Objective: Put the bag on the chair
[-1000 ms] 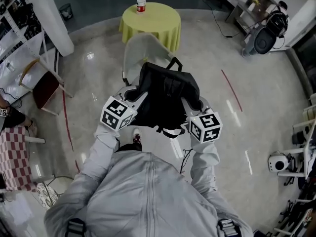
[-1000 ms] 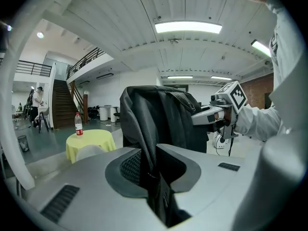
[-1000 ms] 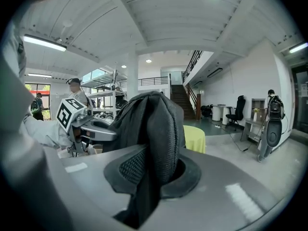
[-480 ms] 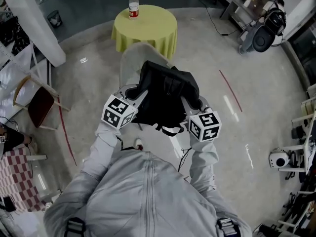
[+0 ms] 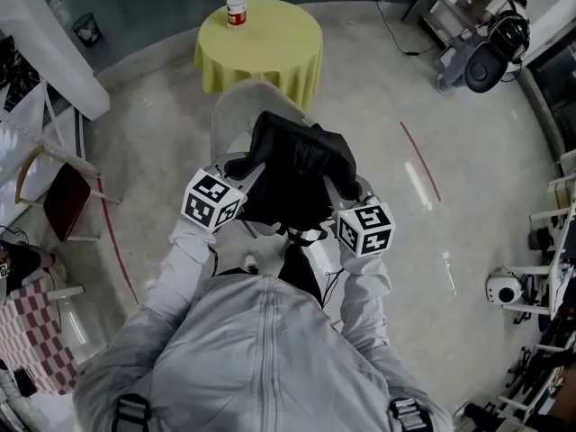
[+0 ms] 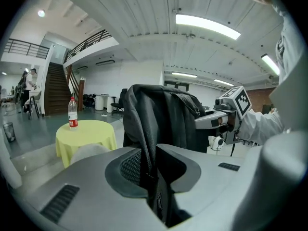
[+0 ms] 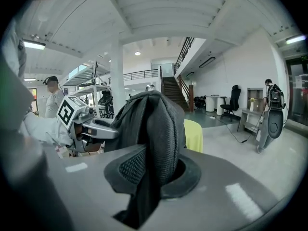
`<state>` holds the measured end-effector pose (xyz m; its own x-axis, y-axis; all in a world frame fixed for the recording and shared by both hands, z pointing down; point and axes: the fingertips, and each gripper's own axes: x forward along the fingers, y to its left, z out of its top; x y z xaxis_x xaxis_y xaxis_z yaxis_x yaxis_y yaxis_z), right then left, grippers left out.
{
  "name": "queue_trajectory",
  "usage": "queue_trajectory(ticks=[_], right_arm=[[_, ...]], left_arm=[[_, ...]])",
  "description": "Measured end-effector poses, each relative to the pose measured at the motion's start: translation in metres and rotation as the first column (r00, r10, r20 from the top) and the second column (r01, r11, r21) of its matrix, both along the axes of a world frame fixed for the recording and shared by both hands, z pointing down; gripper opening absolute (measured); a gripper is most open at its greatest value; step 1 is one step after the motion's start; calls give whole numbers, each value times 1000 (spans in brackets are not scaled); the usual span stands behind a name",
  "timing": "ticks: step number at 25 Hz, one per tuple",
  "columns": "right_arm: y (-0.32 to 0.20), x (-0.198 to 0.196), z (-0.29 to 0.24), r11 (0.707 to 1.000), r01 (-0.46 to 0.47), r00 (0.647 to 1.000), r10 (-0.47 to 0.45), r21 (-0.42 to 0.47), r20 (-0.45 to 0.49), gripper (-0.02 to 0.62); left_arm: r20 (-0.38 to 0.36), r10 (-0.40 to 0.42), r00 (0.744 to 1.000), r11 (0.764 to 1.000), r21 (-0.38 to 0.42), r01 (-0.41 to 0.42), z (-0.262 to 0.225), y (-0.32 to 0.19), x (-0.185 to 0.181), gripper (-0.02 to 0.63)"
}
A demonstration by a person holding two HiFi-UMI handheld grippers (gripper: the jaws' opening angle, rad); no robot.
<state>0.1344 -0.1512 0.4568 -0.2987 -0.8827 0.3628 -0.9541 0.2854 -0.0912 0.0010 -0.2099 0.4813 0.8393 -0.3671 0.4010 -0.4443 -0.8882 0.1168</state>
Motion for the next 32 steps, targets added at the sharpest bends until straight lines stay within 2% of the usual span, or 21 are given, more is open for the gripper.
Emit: queue_trajectory(ticks=[4,8,11,16,22,32], right_arm=[[-32,13,25,999,21,1000,-21,-47,9,63],[-63,29,48,994,57,997,-53,-94,49,63],[-89,40,69,988,90,994,-80,-129,79,63],[-130,49,114,966,152,987,-139,-209,77,63],[-174,62,159,937,197,979,-175,-288,101,63],[-233,85,222,897,247,969,-224,-366,105,63]], left_arm=[[16,-30,999,996,-82,31,26,-29,12,57],[20,-85,996,981,-175,88,52,-57,26,57],[45,-128,991,962,-237,135,76,-79,36,58],[102,-200,975,915,-335,223,121,-113,42,58],[164,-255,953,871,-388,300,164,-154,54,58],[253,-290,923,821,-429,376,224,-205,74,60]])
